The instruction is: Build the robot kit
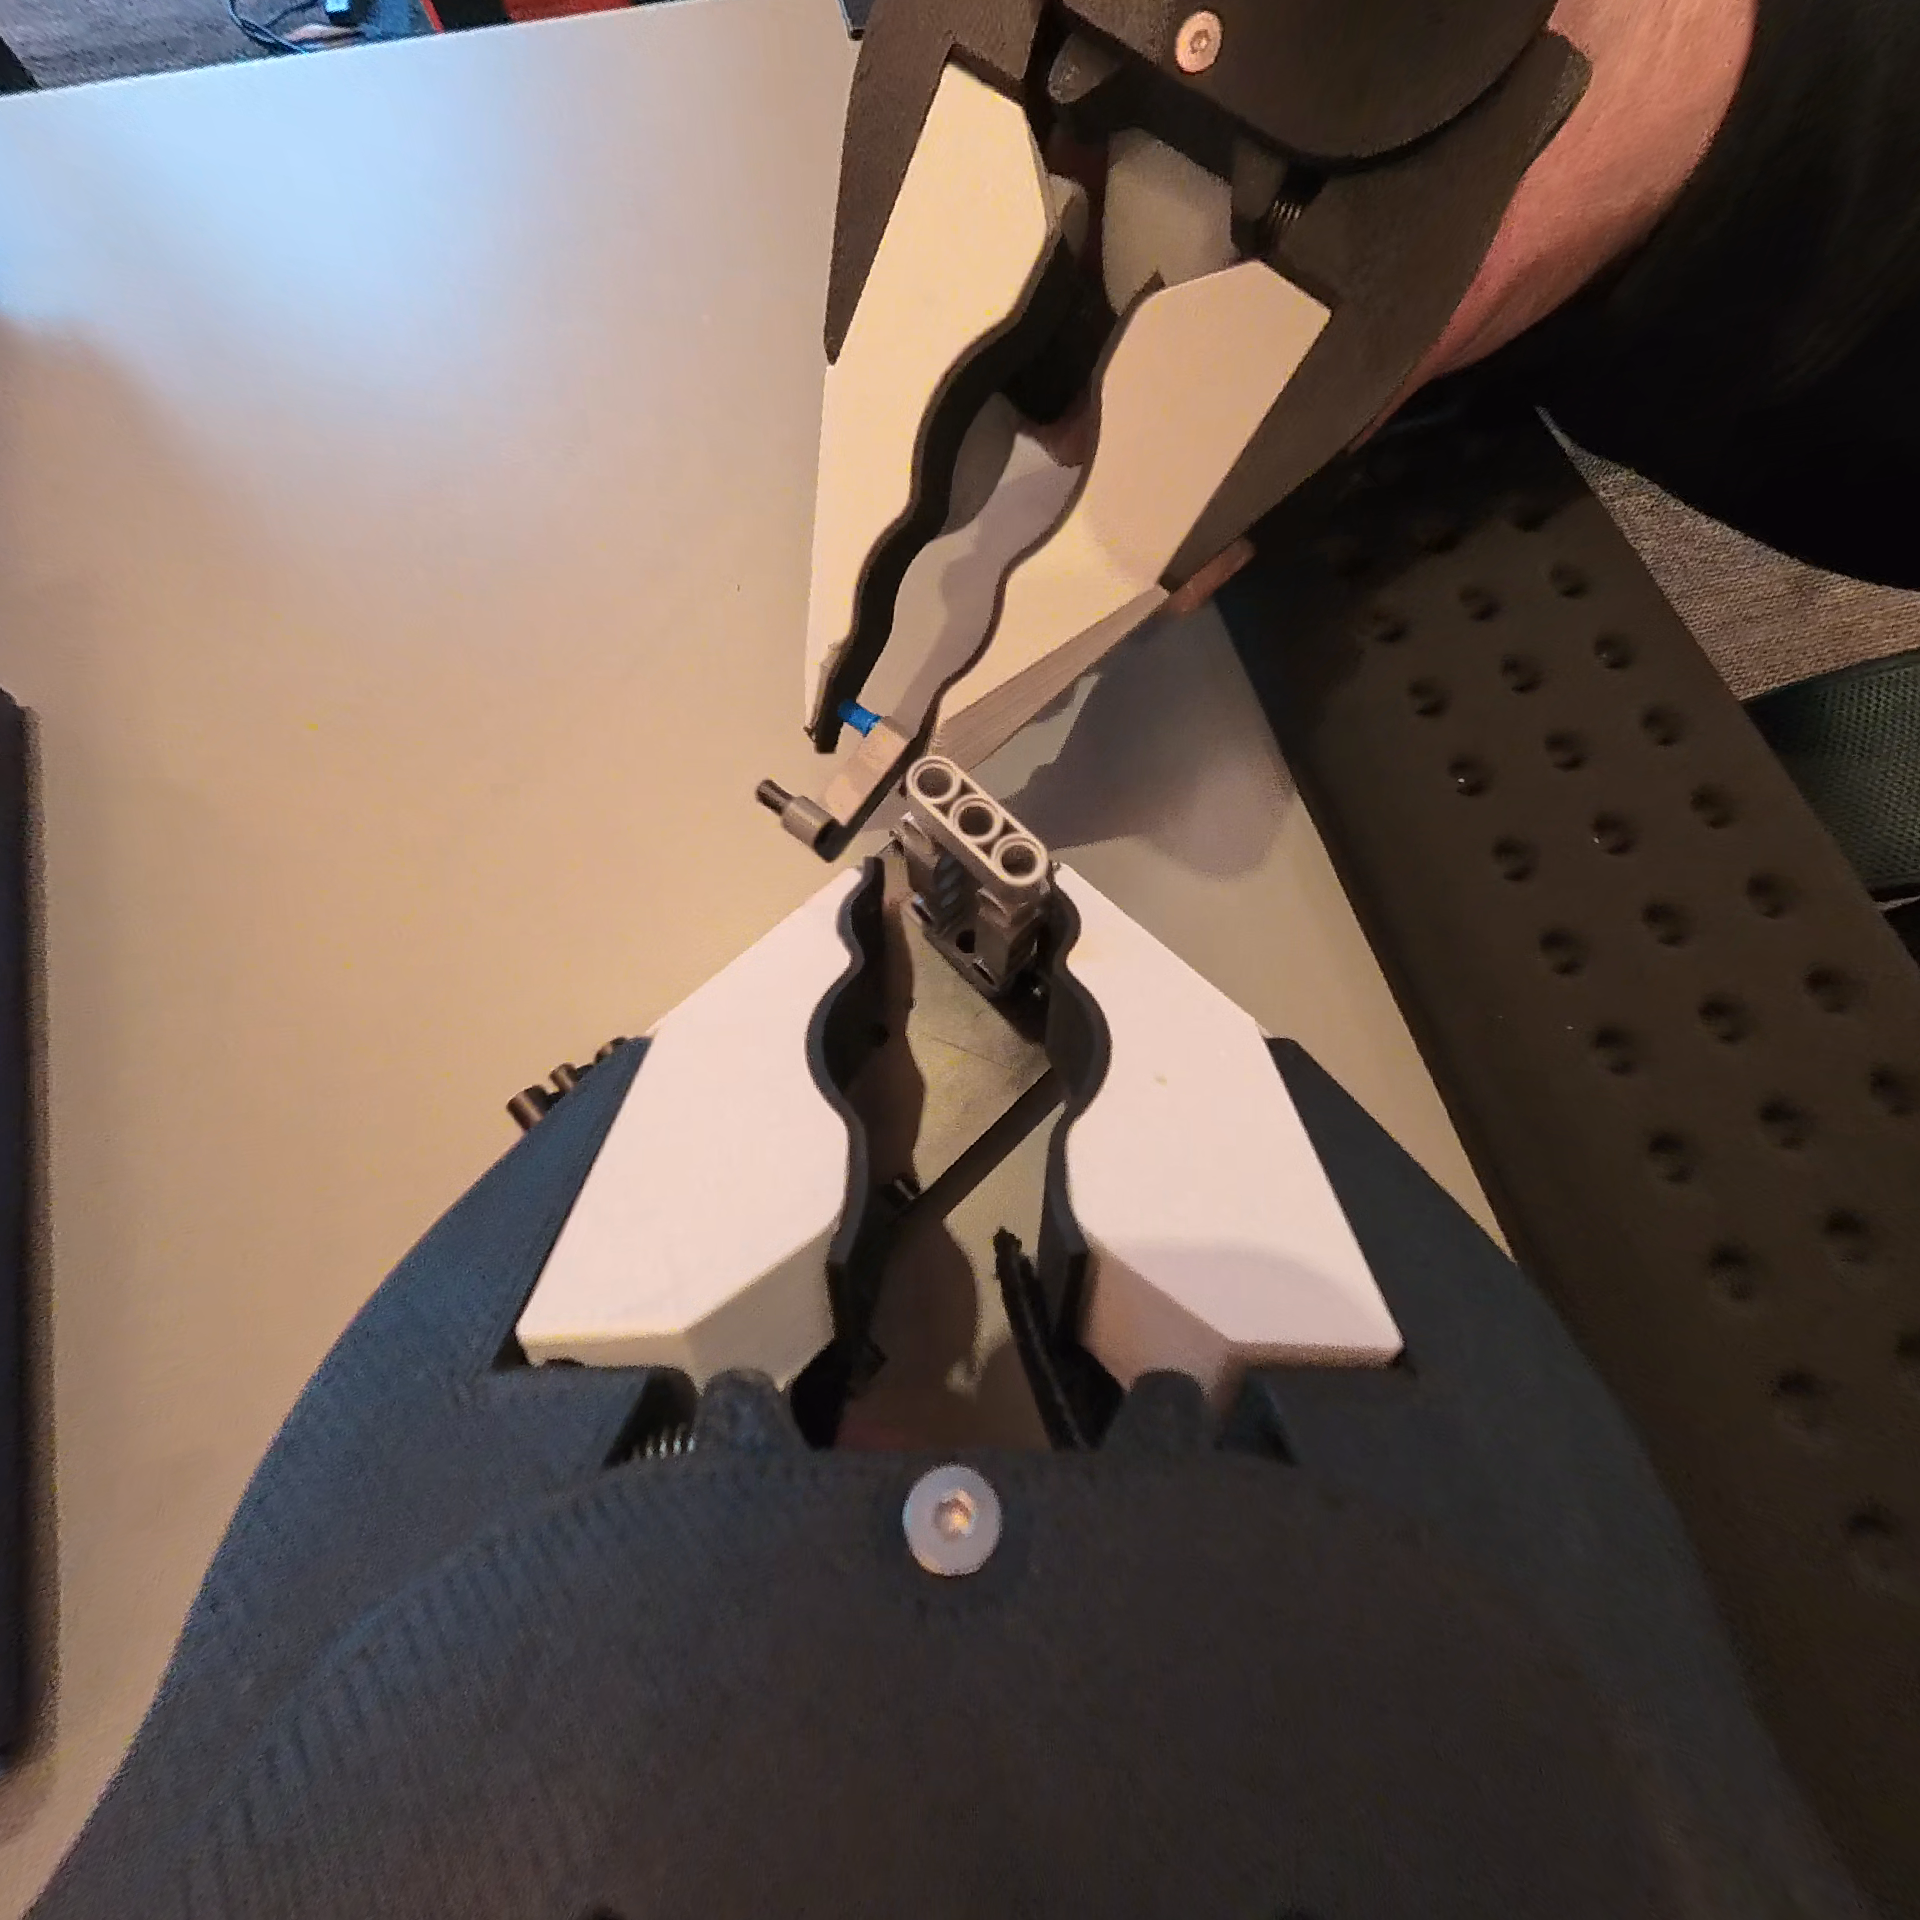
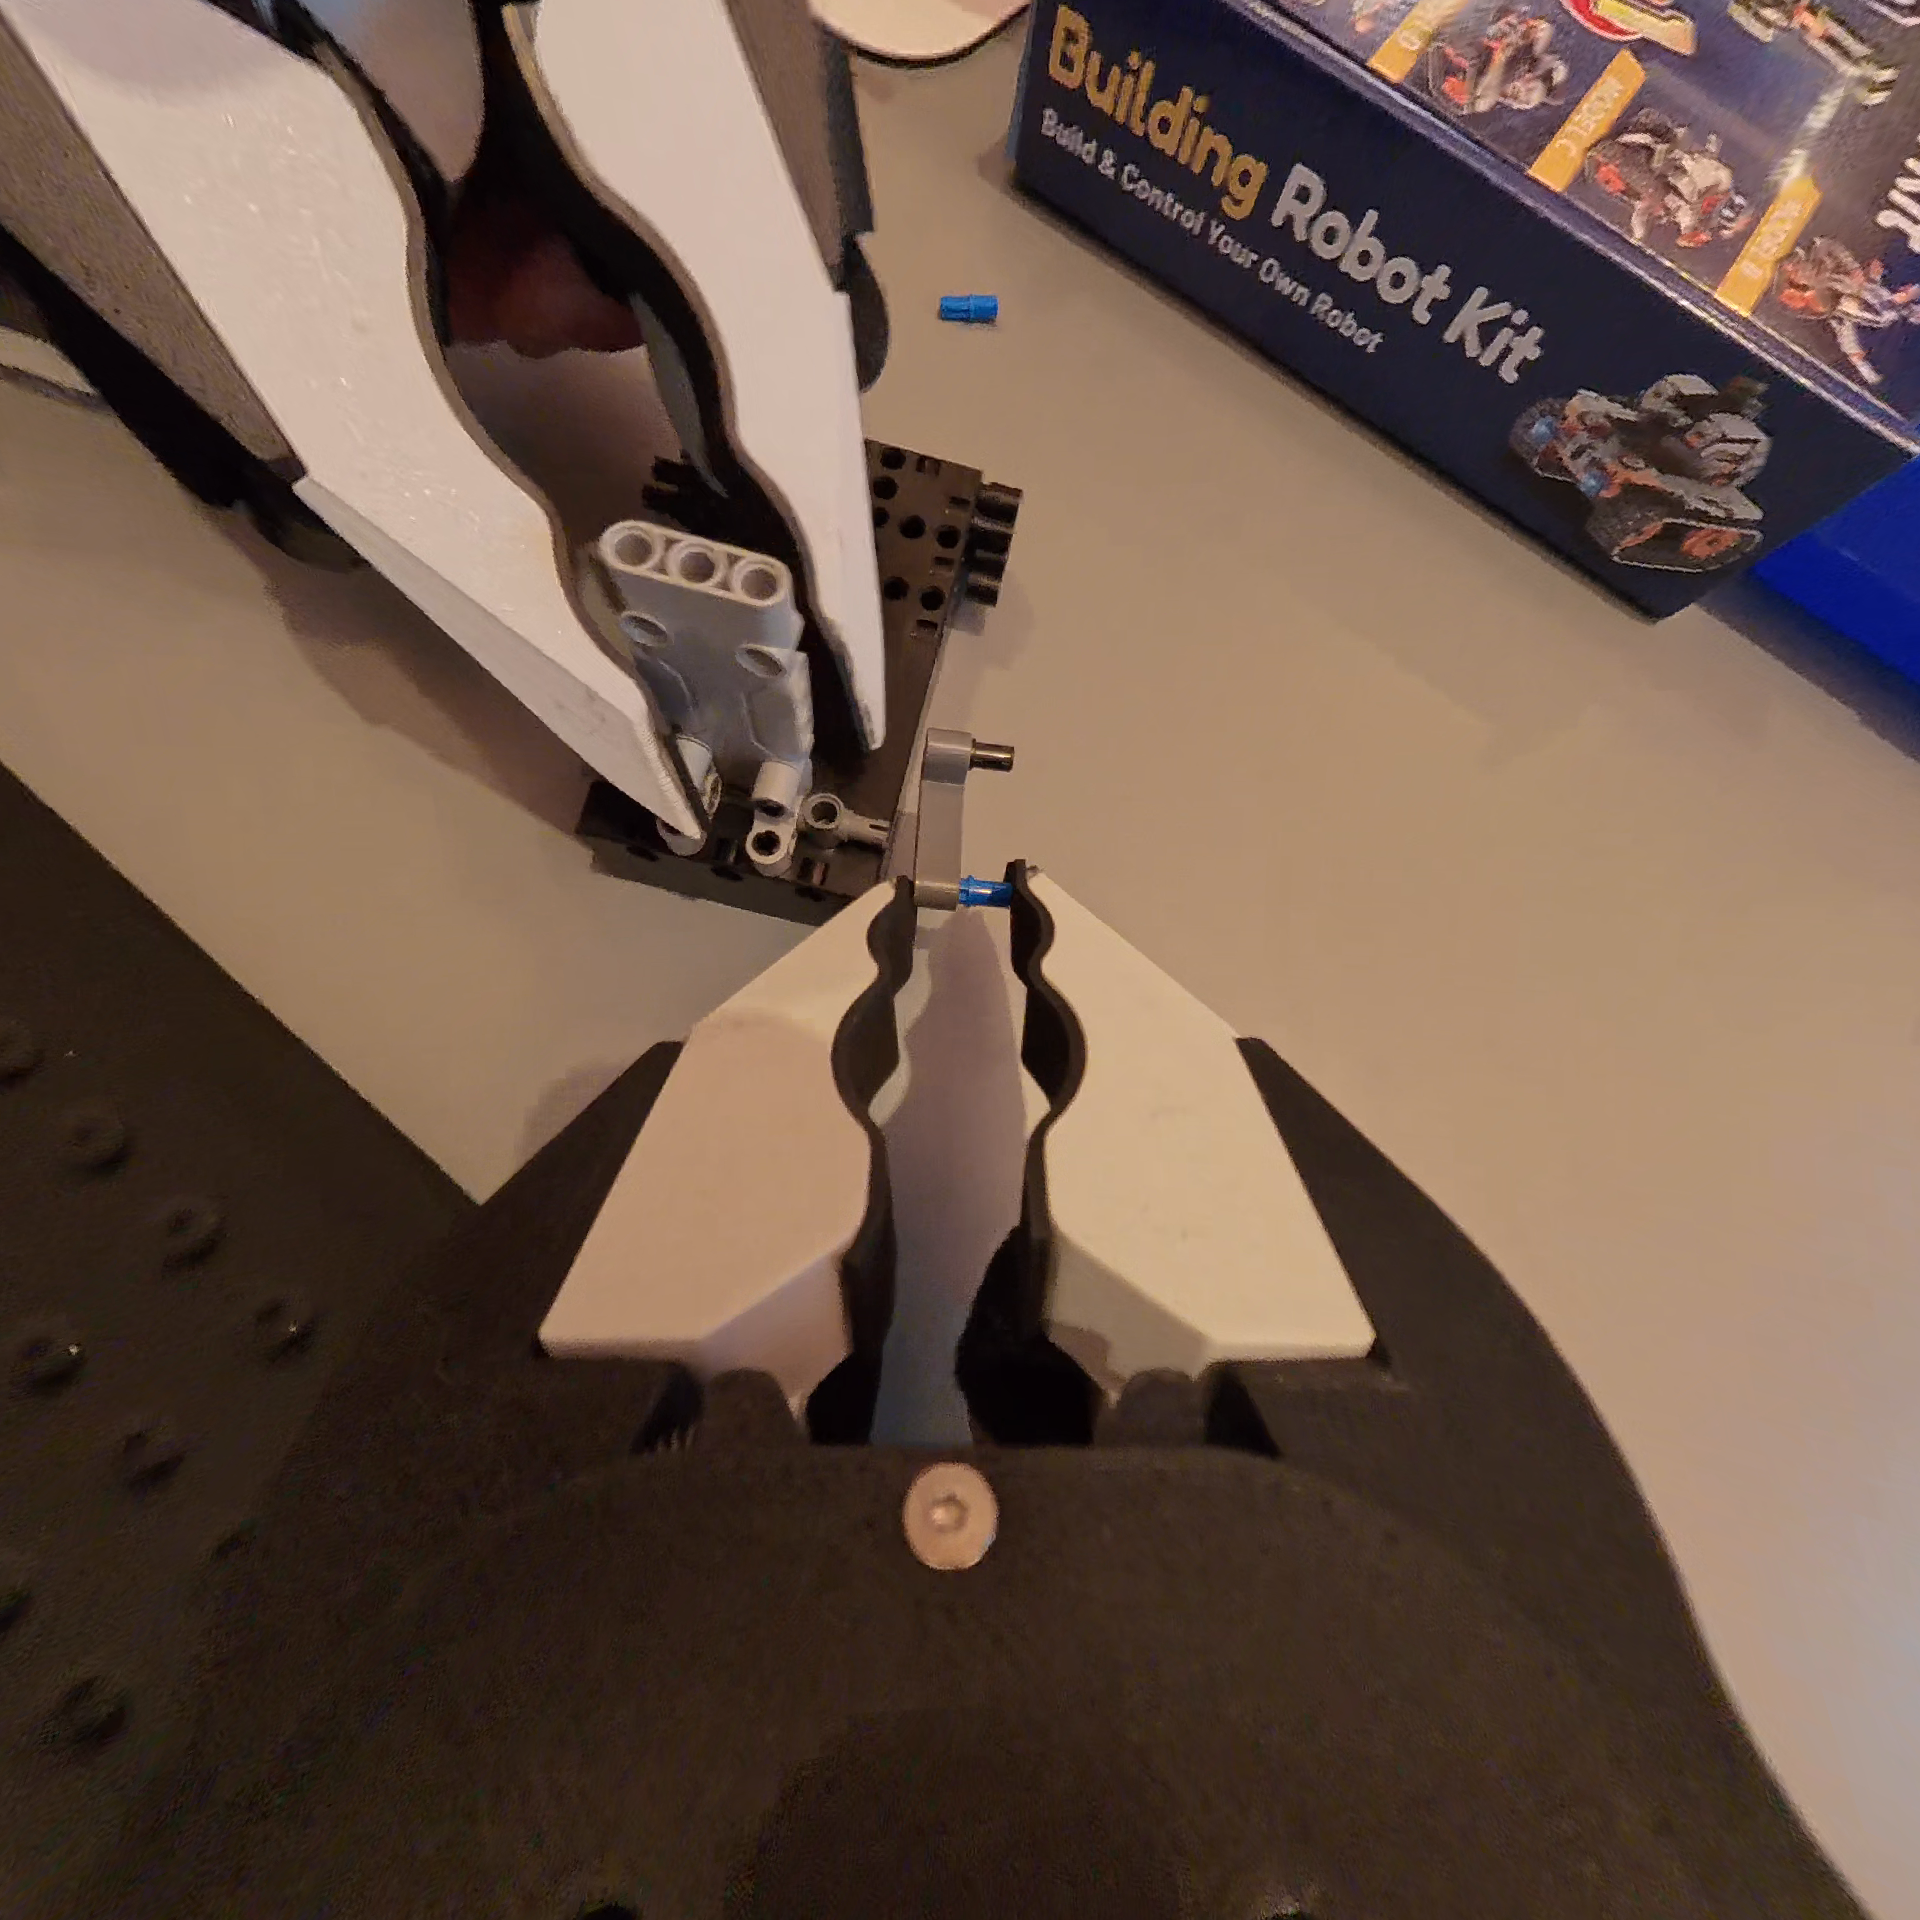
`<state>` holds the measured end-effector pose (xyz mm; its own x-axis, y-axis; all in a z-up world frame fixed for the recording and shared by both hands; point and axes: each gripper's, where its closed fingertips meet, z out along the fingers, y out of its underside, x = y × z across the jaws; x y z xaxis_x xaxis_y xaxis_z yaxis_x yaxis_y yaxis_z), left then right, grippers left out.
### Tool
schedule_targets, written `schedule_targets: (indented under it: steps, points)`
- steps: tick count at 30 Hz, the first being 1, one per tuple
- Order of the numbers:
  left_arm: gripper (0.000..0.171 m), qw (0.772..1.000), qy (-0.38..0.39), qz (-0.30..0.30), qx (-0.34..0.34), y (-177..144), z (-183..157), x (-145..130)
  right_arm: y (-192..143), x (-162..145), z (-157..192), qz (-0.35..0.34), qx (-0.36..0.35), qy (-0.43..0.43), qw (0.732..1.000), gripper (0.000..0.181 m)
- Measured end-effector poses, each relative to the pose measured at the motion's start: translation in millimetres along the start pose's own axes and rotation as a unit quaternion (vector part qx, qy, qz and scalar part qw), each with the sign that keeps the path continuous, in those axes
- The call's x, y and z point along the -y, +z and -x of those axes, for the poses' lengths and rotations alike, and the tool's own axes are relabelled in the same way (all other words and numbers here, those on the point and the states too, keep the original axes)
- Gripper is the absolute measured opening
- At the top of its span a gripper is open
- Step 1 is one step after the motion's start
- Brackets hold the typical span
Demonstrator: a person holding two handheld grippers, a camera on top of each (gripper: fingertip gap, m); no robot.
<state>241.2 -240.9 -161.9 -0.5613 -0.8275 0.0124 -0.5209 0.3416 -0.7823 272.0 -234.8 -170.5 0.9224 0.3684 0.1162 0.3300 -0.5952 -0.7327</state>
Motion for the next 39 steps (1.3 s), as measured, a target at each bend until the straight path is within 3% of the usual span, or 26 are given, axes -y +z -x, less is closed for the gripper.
schedule_targets:
  steps: [7, 9, 11, 14, 17, 23, 28, 39]
  points:
    - [0.053, 1.0, -0.003, 0.012, -0.026, -7.0, -4.1, -4.6, -1.8, 0.3, 8.4, 0.01, 0.017, 0.002, 1.0, 0.016]
    - [0.058, 0.997, -0.023, 0.01, -0.069, -14.0, -12.4, -5.0, -3.2, -0.1, 9.1, 0.008, 0.015, 0.004, 1.0, 0.016]
    - [0.053, 0.996, -0.038, 0.01, -0.085, -23.9, -10.3, -5.2, -6.9, 0.9, 9.4, -0.001, 0.013, 0.008, 1.0, 0.016]
    - [0.034, 0.998, -0.037, -0.016, -0.052, -37.1, 12.5, 8.2, -10.5, 1.7, 11.8, -0.009, 0.016, 0.017, 1.0, 0.016]
    - [0.026, 0.999, -0.001, -0.019, -0.039, -29.8, 22.1, 17.6, -8.0, 0.8, 13.1, -0.004, 0.019, 0.025, 1.0, 0.016]
    - [0.022, 0.998, 0.024, 0.01, -0.064, 1.5, 25.9, 10.2, -4.2, -0.8, 10.7, -0.009, 0.015, 0.051, 0.999, 0.016]
    - [0.027, 0.993, 0.022, 0.028, -0.112, 9.5, 19.2, 3.3, -1.6, -1.1, 10.5, -0.007, 0.014, 0.05, 0.999, 0.016]
    - [0.016, 0.991, 0.035, 0.031, -0.129, 13.1, 12.4, 0.5, -2.8, 0.7, 18.4, -0.002, 0.027, 0.042, 0.999, 0.021]
